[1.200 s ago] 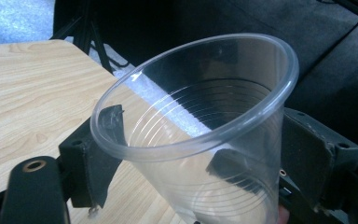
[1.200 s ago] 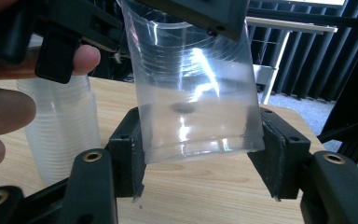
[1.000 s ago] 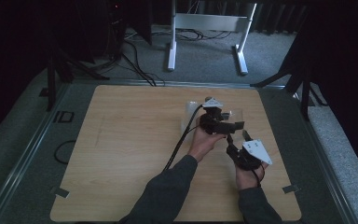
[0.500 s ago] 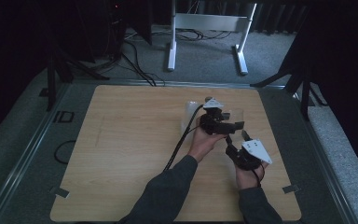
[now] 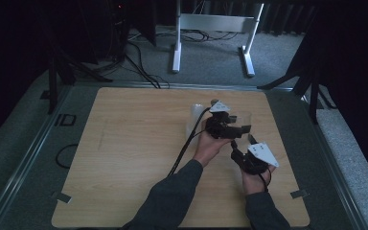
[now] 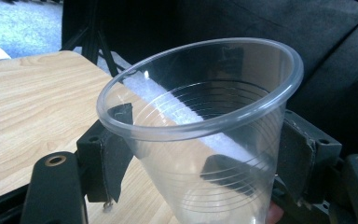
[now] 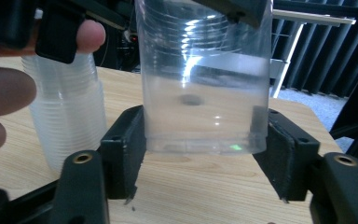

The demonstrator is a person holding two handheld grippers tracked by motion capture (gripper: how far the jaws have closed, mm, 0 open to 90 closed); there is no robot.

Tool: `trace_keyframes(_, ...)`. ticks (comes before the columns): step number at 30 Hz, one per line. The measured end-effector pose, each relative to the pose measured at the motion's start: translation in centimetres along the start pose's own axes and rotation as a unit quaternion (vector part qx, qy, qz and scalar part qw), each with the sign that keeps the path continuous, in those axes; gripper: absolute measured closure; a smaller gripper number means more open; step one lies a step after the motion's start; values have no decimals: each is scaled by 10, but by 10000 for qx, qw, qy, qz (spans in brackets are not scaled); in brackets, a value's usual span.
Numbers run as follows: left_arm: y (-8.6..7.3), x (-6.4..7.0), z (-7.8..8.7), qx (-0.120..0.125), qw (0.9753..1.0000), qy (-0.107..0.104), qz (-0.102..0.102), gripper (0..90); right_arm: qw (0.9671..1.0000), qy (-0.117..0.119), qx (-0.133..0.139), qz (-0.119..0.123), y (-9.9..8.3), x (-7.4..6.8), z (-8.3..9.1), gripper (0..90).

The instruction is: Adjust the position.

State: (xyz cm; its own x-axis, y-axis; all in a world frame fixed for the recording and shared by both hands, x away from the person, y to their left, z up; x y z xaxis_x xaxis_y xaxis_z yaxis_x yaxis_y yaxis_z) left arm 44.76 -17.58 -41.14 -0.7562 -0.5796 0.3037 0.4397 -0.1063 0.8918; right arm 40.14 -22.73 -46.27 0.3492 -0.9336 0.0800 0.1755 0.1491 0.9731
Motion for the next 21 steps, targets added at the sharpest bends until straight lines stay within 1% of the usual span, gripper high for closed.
trace_keyframes(4, 1, -1, 1, 23, 9999, 67, -77, 269, 10000, 18, -9, 14, 0, 0, 0, 303)
trace_keyframes(6, 1, -1, 1, 29, 9998, 122, -140, 269, 10000, 29, -5, 50, 1, 0, 1, 295)
trace_keyframes(9, 0, -1, 1, 33, 9994, 211, -270, 269, 9999, 85, -48, 78, 1, -1, 1, 277)
trace_keyframes(12, -2, -1, 0, 20, 9986, 298, -447, 270, 9998, 142, -104, 102, 1, -2, 0, 262)
trace_keyframes(13, -2, -1, 0, 20, 9986, 298, -447, 270, 9998, 142, -104, 102, 1, -2, 0, 262)
trace_keyframes(14, -3, -1, 0, 14, 9978, 352, -564, 270, 9997, 155, -131, 111, 1, -2, -1, 258)
trace_keyframes(18, -5, 1, -1, -13, 9966, 402, -725, 271, 9994, 242, -225, 32, 0, 0, -3, 257)
trace_keyframes(19, -5, 1, -1, -13, 9966, 402, -725, 271, 9994, 242, -225, 32, 0, 0, -3, 257)
trace_keyframes(20, -6, 2, -1, -31, 9951, 465, -872, 271, 9994, 258, -239, 27, 0, 0, -3, 257)
trace_keyframes(21, -7, 3, -2, -44, 9945, 485, -926, 271, 9991, 315, -266, 7, 0, 0, -4, 258)
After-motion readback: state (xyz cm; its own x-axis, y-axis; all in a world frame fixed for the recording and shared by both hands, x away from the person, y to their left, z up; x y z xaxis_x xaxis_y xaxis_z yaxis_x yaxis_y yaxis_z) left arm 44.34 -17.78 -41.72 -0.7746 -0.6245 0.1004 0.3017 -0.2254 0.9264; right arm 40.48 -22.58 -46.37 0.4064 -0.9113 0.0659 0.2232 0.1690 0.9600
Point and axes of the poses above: each handheld gripper's, and its own axes: z roughly backward along the jaws, y roughly out of its top, x roughly to its right, the point moved 9 cm from there along -z, roughly forward along the jaws, and after that the axes turned 8 degrees about y, right-handed, at the moved point
